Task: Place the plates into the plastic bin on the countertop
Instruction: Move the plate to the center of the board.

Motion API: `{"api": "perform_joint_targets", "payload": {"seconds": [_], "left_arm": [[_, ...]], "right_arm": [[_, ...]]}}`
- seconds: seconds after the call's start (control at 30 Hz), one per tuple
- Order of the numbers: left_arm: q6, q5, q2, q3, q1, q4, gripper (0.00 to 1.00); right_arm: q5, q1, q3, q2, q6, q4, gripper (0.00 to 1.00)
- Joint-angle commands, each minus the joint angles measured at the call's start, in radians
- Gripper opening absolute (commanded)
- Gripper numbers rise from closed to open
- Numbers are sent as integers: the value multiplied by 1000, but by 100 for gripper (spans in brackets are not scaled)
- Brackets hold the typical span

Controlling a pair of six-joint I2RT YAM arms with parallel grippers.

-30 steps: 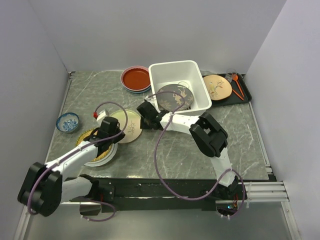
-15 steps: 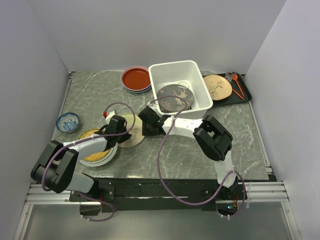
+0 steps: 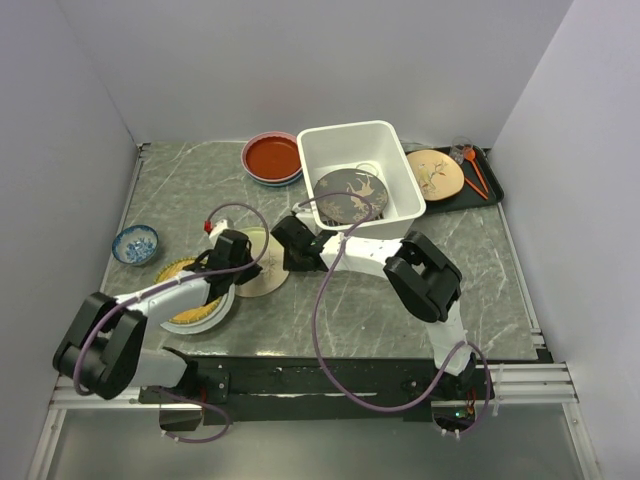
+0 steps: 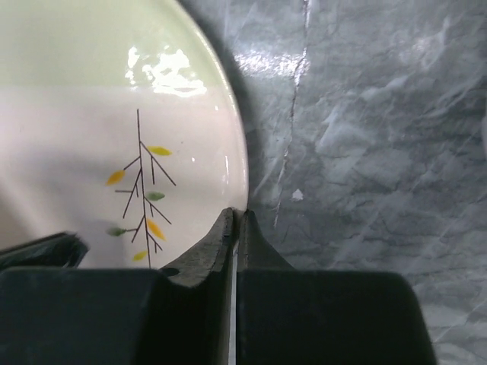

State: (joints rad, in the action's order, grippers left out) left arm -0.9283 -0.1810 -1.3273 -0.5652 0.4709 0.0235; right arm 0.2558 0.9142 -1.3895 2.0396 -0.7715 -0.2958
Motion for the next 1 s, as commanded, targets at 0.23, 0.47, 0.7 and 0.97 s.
{"api": "perform_joint_targets", "payload": {"seconds": [0.23,0.47,0.7,0.97], "left_arm": [[25,-41,85,-19,3,52,9],[59,14,56,-15,3,-5,25],[126,35,50,-13,5,-33,50],[152,124,37,-33,3,-80,51]], "right_arm": [[158,12,20,-53,26,-198,0],[178,15,95,-136,18,-195,0],[186,26,90,-174,32,-197,0],[203,61,70,-205,31,-215,0]]}}
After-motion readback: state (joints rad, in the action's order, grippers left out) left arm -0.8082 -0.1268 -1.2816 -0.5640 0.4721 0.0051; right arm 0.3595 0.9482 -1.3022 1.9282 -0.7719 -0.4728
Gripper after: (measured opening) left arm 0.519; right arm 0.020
